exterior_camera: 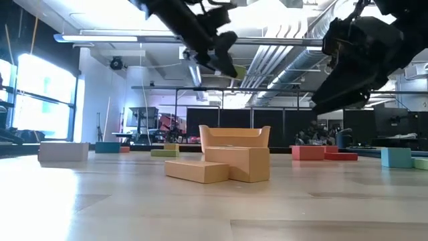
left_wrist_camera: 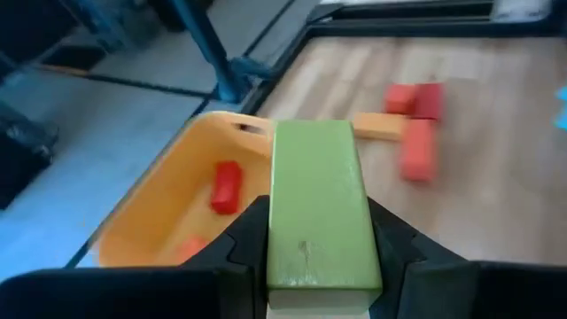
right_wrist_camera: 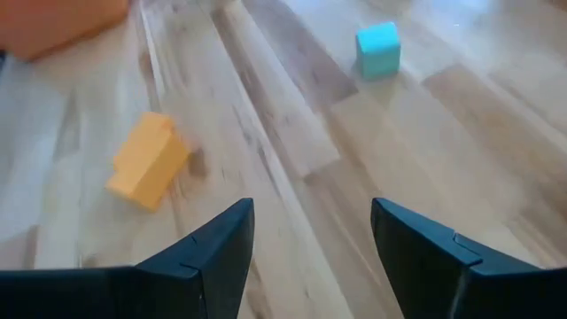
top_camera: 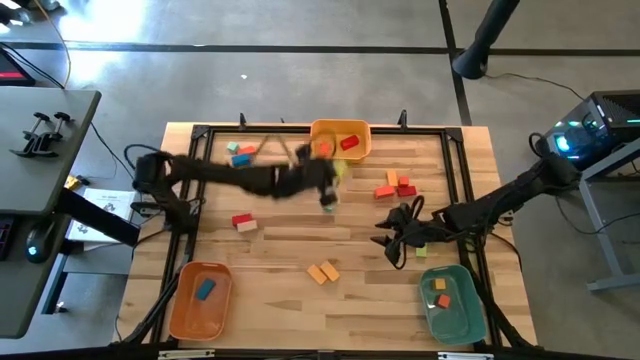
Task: Sort blocks by size
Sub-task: Put the green wide rectangular block into the yellow bin
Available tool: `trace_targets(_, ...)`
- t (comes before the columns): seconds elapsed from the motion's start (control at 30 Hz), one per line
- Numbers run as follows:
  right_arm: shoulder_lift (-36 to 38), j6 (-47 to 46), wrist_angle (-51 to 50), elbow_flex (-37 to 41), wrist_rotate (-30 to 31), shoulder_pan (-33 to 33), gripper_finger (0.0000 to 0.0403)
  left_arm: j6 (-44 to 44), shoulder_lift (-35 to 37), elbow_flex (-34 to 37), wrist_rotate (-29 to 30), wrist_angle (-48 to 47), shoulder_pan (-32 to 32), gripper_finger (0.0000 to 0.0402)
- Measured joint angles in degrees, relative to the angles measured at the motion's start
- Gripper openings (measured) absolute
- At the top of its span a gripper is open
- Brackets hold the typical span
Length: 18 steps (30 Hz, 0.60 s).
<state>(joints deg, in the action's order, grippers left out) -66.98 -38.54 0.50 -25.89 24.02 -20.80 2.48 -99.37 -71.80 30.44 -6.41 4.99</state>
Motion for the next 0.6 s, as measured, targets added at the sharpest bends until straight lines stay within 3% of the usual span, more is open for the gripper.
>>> trace_targets(0.27,-1.1,1.5,1.4,0.0,1.7,0.4,0.0224,5.1,-11.2,-13.1,-18.3,-8.2,15.1,0.0095)
trace_targets(0.6,-1.3,2.8,2.2,0.0,2.1,0.5,0.0224,3.8,-26.0,-24.9,-24.4,-14.1,21.3,0.0095)
